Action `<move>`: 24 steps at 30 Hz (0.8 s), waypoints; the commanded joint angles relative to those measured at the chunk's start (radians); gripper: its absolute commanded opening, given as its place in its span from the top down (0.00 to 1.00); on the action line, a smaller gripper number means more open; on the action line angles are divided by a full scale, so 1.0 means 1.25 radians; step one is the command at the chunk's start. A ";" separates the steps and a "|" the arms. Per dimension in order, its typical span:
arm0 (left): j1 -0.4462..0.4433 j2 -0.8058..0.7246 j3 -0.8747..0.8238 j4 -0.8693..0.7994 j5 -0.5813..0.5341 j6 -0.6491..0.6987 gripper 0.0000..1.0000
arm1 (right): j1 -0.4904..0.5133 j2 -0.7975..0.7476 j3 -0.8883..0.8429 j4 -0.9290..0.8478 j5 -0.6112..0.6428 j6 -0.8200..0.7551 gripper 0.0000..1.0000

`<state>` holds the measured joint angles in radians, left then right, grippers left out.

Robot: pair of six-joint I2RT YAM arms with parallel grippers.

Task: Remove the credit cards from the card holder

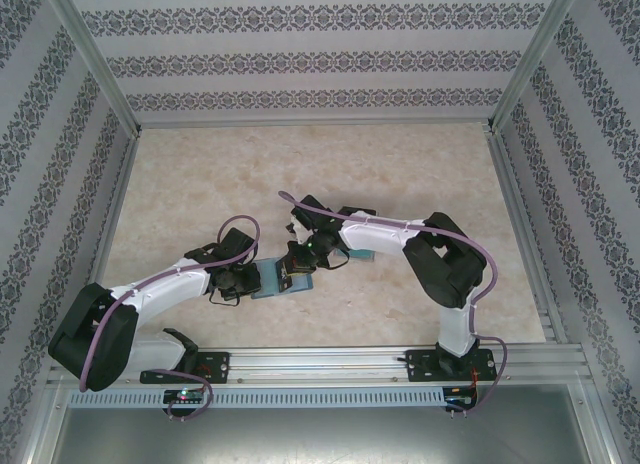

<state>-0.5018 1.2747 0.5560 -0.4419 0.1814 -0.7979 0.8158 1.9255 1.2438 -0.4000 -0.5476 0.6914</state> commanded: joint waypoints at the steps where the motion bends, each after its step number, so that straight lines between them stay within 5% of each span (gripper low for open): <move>1: 0.004 -0.004 -0.009 -0.008 0.001 -0.007 0.89 | -0.004 -0.025 0.004 -0.016 0.009 -0.007 1.00; 10: 0.004 -0.003 -0.005 -0.011 -0.004 -0.006 0.89 | -0.064 -0.171 -0.026 -0.075 0.028 -0.094 1.00; 18: 0.004 -0.031 0.008 -0.013 -0.015 0.001 0.85 | -0.119 -0.303 0.038 -0.211 0.167 -0.284 1.00; 21: 0.004 -0.069 0.015 -0.010 -0.021 0.009 0.77 | -0.129 -0.324 0.067 -0.249 0.219 -0.350 1.00; 24: 0.003 -0.109 0.028 -0.008 -0.027 0.028 0.48 | -0.132 -0.353 0.067 -0.253 0.265 -0.443 1.00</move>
<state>-0.5018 1.1828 0.5575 -0.4427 0.1719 -0.7845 0.6579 1.5230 1.3071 -0.6559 -0.3126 0.2897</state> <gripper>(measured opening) 0.472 0.058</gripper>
